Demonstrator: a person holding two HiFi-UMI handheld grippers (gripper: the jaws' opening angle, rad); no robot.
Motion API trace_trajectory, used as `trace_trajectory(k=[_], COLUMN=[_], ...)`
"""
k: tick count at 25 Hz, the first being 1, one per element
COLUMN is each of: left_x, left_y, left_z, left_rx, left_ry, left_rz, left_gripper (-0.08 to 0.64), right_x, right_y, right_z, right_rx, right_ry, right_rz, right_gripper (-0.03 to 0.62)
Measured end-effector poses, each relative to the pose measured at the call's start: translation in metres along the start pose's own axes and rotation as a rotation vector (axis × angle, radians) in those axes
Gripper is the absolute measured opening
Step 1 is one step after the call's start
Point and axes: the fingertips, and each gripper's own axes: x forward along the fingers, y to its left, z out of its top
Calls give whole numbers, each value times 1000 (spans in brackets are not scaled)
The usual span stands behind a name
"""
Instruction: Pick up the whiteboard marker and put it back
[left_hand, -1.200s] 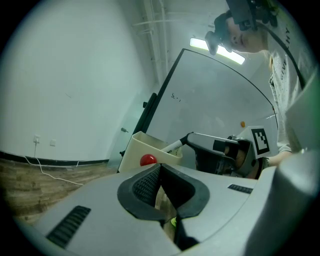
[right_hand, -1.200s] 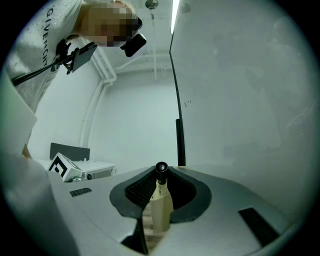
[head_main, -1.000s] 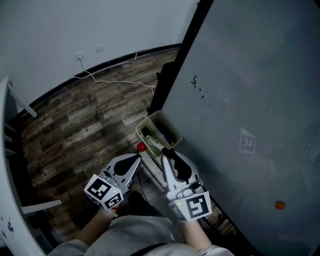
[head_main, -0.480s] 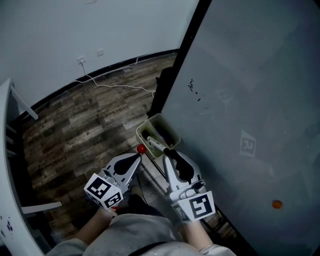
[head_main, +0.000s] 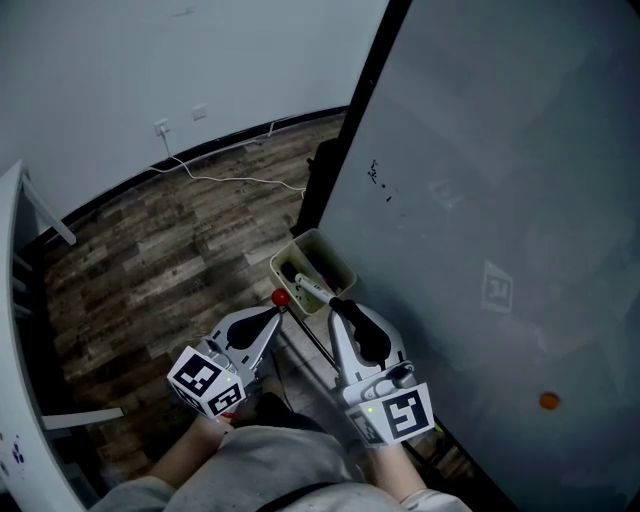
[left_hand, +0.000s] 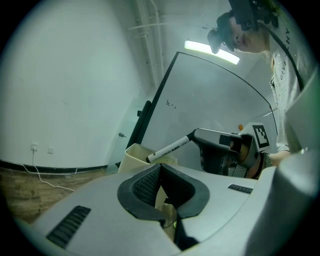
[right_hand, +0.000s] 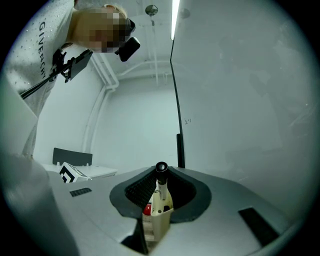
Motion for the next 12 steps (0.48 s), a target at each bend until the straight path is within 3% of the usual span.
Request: trace_trajectory(k=[12], left_x=[-6], left_y=[-3], left_z=[5], left_rx=[6], left_ry=[-6], left_rz=[3], left_gripper=[14], right_x=[-5], right_y=[7], right_z=[15], right_rx=[2], right_ry=[-30], right_rz=[9], right_gripper=[78])
